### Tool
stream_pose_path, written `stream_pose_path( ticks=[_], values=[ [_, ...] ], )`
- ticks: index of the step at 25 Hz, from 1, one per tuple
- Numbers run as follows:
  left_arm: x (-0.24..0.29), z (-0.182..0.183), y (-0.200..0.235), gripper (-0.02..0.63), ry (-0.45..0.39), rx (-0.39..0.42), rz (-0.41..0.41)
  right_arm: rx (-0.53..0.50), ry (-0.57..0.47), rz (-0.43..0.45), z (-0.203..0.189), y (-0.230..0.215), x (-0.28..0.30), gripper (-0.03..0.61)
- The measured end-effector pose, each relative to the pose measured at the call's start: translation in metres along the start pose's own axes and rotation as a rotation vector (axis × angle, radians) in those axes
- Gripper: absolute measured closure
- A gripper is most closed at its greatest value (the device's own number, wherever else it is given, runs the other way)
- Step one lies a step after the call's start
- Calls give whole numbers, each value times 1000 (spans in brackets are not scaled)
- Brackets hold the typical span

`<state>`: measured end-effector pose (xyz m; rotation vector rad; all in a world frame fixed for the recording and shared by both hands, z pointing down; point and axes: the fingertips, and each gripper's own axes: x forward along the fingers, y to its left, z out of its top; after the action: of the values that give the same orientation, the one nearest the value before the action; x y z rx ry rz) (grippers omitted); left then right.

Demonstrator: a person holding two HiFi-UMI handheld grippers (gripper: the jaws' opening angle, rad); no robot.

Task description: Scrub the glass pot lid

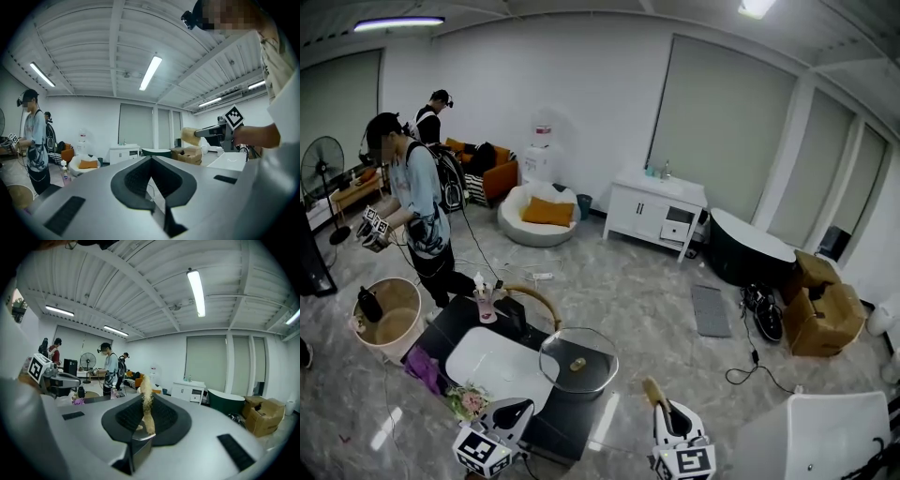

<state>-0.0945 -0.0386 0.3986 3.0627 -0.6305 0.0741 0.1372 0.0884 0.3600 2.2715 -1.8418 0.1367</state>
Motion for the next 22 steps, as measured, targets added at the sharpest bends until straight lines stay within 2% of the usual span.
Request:
stream_pose_path(
  ticks=[7,12,16,22],
  values=[
    [10,-19,46,600,18,-64,17,-25,18,32,11,23,51,534],
    [19,-35,62,600,54,-104,43,-29,26,89,11,27,96,534],
    [28,-55,81,600,86,-132,97,-27,31,164,2,32,147,534],
    [55,-82,96,600,156,-283,220,-28,90,298,-17,24,221,534]
  ],
)
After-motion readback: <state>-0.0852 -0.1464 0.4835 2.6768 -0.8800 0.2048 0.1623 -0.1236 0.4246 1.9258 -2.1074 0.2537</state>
